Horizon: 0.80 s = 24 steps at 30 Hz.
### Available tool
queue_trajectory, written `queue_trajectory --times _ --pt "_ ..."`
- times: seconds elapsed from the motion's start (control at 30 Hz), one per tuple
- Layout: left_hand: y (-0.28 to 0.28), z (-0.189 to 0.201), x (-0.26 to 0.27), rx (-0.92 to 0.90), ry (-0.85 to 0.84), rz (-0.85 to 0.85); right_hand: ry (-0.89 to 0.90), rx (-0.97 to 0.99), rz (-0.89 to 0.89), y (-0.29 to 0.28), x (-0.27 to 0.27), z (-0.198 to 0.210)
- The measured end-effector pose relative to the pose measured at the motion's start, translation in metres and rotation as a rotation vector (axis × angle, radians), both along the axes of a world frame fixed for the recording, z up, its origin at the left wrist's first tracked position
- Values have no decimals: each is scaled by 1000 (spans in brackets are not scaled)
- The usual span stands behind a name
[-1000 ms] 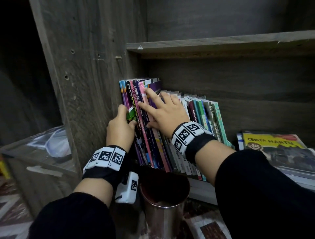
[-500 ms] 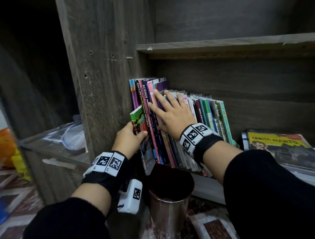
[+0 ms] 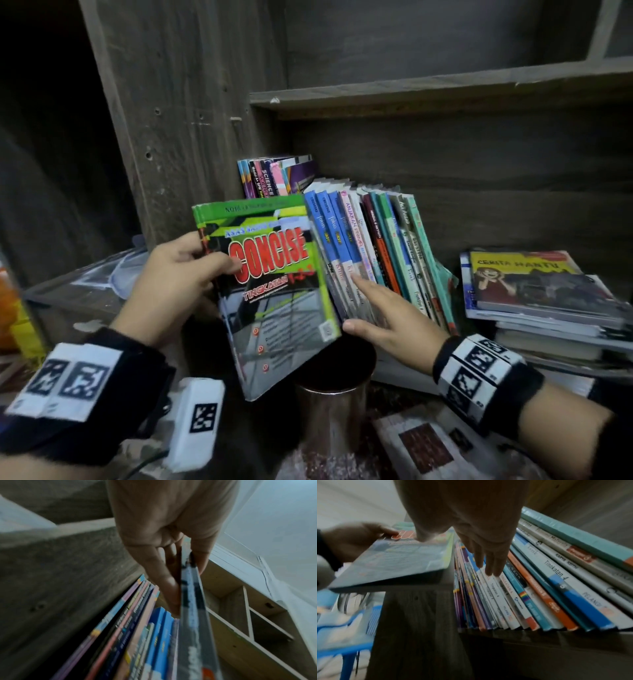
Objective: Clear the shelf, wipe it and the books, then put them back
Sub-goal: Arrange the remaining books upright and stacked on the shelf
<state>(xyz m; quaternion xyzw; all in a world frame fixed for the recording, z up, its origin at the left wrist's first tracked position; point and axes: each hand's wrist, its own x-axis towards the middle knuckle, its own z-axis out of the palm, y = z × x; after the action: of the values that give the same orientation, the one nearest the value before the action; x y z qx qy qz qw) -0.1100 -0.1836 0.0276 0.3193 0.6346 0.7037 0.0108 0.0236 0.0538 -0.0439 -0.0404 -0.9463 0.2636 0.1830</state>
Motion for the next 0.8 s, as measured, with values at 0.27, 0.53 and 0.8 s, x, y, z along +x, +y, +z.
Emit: queue_trajectory --times 0.27,0.53,0.8 --pt "50 0 35 87 -56 -267 500 -678 -64 11 35 19" --pt "86 4 17 229 -101 -149 834 -571 -476 94 98 39" --pt "87 -29 -45 36 -212 239 397 -334 -1072 170 134 32"
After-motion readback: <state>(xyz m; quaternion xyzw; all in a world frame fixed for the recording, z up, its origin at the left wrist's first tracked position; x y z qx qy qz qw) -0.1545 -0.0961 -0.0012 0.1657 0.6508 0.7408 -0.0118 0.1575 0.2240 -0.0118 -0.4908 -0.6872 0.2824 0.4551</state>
